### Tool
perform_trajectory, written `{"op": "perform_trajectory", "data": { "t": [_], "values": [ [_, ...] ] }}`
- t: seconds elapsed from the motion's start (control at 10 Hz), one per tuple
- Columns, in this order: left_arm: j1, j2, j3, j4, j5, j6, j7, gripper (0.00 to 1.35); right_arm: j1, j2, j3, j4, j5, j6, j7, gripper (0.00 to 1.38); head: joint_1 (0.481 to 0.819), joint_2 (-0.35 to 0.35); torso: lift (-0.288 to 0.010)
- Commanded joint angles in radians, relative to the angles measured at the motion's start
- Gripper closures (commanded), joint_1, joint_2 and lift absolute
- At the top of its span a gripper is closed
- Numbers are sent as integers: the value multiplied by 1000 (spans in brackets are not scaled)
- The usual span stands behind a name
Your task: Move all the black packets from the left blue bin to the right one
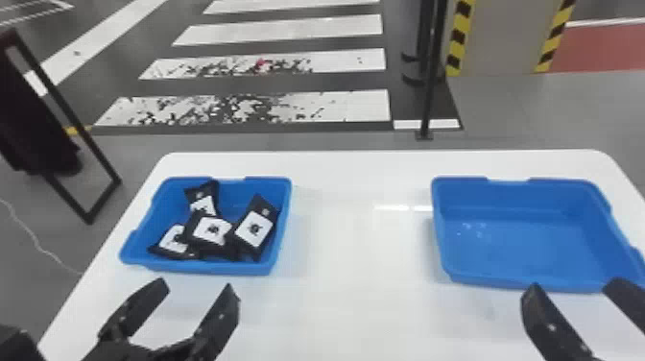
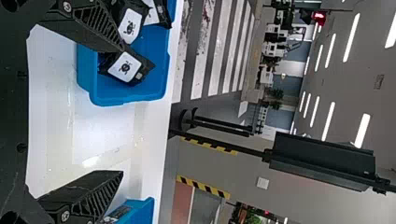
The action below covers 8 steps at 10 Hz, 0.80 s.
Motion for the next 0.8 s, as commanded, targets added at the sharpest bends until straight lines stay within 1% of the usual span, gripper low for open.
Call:
{"op": "perform_trajectory", "data": {
  "t": [0.0,0.7],
  "values": [
    [0,-3,0,0,2,2,0,98,0,0,-1,0,1,0,0,114,695,146,-140],
    [0,-3,0,0,4,2,0,98,0,0,-1,-3,13,0,0,114,695,146,-140]
  ]
}}
